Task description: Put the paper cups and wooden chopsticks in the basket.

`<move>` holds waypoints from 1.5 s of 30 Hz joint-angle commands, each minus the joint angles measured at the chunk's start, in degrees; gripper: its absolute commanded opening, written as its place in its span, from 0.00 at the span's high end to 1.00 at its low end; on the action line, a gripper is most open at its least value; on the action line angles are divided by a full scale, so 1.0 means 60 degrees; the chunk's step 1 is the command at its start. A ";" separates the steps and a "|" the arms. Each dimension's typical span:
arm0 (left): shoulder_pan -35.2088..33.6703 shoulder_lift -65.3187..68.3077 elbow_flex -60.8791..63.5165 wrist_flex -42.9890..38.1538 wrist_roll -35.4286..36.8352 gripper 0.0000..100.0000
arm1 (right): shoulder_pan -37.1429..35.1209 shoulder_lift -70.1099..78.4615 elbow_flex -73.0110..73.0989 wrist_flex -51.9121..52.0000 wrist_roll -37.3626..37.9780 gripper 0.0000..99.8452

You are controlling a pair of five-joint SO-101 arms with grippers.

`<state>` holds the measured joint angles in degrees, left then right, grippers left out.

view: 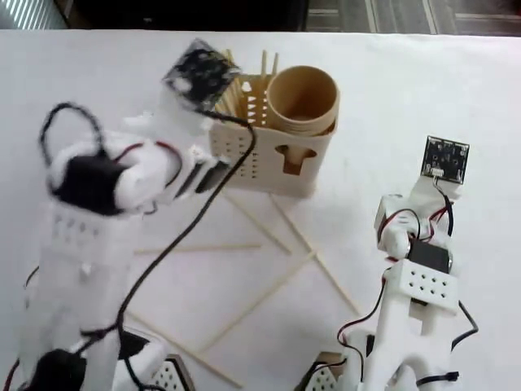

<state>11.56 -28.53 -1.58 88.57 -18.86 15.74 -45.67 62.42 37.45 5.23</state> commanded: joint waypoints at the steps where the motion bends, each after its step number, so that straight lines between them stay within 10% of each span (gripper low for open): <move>1: -0.0652 -0.1531 0.0147 0.0147 0.0029 0.74 | 0.0051 -0.0242 -0.0132 -0.0139 0.0029 0.96; 12: -0.3158 -0.6059 0.5275 -0.1685 0.0322 0.79 | -0.0388 -0.0315 -0.1905 0.2396 0.0967 0.96; 26: -0.5956 -0.9487 1.1546 -0.4352 0.1524 0.79 | -0.5253 -0.0315 -0.3722 0.6762 0.2930 0.96; 36: -0.6293 -1.0366 1.3158 -0.4806 0.2242 0.79 | -0.8930 0.0945 -0.3736 0.6396 0.3253 0.94; 45: -0.6484 -1.1538 1.3875 -0.4747 0.2081 0.79 | -1.0132 0.4242 -0.4674 0.4930 0.4103 0.70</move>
<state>-25.98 -95.43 81.49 60.88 -5.93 -44.40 -25.01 39.47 69.01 28.97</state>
